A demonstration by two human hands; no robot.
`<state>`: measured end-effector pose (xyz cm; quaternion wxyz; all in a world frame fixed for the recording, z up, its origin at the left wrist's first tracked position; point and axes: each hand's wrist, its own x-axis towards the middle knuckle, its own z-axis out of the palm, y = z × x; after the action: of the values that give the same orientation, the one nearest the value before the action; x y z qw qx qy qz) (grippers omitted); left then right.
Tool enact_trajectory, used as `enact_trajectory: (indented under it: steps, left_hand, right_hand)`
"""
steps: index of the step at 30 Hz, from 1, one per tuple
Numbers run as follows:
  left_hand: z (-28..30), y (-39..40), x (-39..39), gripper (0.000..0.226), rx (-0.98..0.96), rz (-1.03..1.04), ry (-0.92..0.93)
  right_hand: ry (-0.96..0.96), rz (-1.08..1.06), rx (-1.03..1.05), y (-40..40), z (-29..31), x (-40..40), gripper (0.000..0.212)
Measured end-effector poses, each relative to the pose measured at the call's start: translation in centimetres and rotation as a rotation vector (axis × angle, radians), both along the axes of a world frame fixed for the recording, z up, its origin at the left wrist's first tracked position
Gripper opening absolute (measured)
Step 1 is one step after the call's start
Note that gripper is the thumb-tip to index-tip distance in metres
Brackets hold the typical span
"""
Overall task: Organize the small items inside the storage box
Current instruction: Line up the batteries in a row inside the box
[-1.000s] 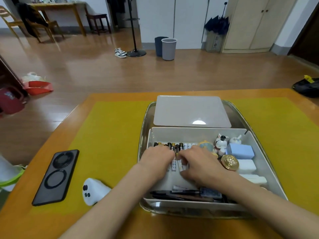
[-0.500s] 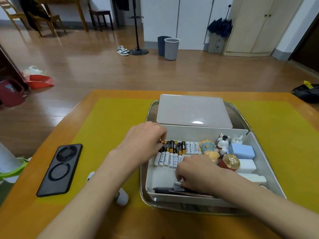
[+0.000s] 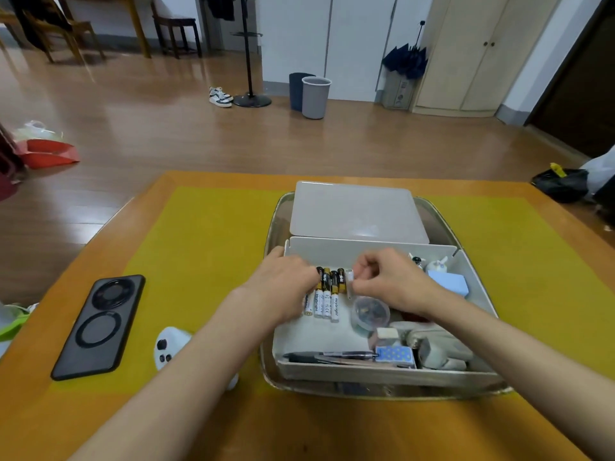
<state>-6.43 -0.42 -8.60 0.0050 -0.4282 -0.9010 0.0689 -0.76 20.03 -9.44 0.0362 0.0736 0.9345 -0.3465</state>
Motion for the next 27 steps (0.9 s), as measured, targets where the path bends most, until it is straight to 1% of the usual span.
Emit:
enact_trajectory:
  steps: [4, 8, 11, 14, 17, 19, 21, 24, 26, 27]
  left_hand:
    - [-0.9, 1.3, -0.2, 0.027, -0.193, 0.046, 0.038]
    - [-1.7, 1.7, -0.2, 0.029, -0.26, 0.049, 0.086]
    - [-2.2, 1.6, -0.4, 0.024, -0.246, 0.045, 0.083]
    - [-2.4, 1.5, -0.6, 0.02, -0.206, 0.037, 0.086]
    - [-2.5, 1.3, -0.6, 0.015, -0.176, 0.04, 0.08]
    - [-2.5, 1.2, -0.5, 0.012, -0.155, 0.037, 0.07]
    - [-2.3, 1.1, -0.6, 0.011, -0.152, 0.03, 0.073]
    - [-2.1, 1.1, -0.5, 0.013, -0.174, 0.026, 0.058]
    - [-2.1, 1.4, -0.4, 0.016, -0.2, 0.03, 0.052]
    - [-2.1, 1.5, -0.4, 0.012, -0.21, 0.027, 0.061]
  right_hand:
    - [-0.024, -0.04, 0.103, -0.7, -2.0, -0.7, 0.021]
    - [0.013, 0.017, 0.331, -1.7, -3.1, -0.9, 0.021]
    - [0.069, 0.025, 0.428, -2.0, -3.5, -0.9, 0.022]
    - [0.076, 0.062, 0.53, -2.2, -3.9, -0.8, 0.016]
    - [0.092, 0.095, 0.56, -2.1, -4.4, -0.7, 0.016]
    - [0.103, 0.114, 0.542, -1.7, -4.5, -0.6, 0.022]
    - [0.068, 0.159, 0.512, -1.1, -4.1, -0.3, 0.032]
    - [0.015, 0.248, 0.599, -0.7, -3.6, 0.2, 0.051]
    - [0.018, 0.265, 0.635, -1.0, -3.8, 0.5, 0.05]
    - [0.026, 0.251, 0.622, -1.3, -4.0, 0.5, 0.046]
